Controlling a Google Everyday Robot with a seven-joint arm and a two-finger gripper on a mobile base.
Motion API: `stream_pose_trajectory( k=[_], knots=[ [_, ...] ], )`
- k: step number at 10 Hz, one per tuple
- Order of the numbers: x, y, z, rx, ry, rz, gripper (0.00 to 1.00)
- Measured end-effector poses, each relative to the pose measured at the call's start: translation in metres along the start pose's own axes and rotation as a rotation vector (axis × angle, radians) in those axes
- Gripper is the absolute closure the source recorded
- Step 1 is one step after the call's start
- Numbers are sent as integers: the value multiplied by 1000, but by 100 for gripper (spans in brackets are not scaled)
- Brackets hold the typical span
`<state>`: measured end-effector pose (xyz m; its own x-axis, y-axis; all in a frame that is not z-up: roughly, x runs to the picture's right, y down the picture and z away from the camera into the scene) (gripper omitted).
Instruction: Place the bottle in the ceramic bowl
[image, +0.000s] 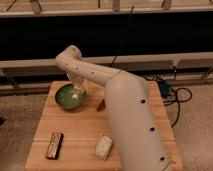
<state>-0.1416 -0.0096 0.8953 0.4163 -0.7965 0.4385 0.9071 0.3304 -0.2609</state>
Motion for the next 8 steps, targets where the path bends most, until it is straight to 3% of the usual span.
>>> stream_pose_trajectory(
  k=[1, 2, 8],
  knots=[
    [0, 0, 0, 2, 0, 0, 25],
    [-1, -1, 0, 3, 0, -2, 20],
    [-3, -5, 0, 13, -2, -5, 20]
  ],
)
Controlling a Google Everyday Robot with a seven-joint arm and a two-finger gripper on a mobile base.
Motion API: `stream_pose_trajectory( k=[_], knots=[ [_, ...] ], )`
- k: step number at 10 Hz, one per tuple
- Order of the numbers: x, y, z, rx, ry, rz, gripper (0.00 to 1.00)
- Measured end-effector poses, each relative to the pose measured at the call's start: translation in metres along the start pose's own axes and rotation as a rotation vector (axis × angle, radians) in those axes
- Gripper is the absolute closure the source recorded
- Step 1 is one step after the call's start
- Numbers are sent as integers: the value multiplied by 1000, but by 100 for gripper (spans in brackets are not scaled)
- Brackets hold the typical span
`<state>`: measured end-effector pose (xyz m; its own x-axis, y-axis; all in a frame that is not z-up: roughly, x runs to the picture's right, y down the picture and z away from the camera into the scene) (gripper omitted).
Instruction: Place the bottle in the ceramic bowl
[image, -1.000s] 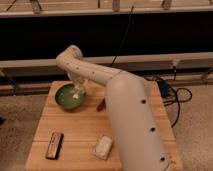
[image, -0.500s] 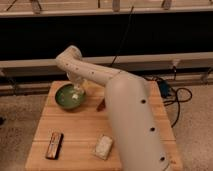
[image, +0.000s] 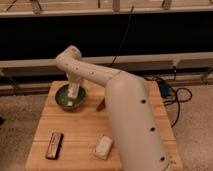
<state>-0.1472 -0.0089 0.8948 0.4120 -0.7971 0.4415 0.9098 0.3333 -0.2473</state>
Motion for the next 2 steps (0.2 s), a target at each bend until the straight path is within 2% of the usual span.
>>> stream_pose_trajectory(
  k=[2],
  knots=[
    [0, -1, 0, 2, 0, 0, 20]
  ],
)
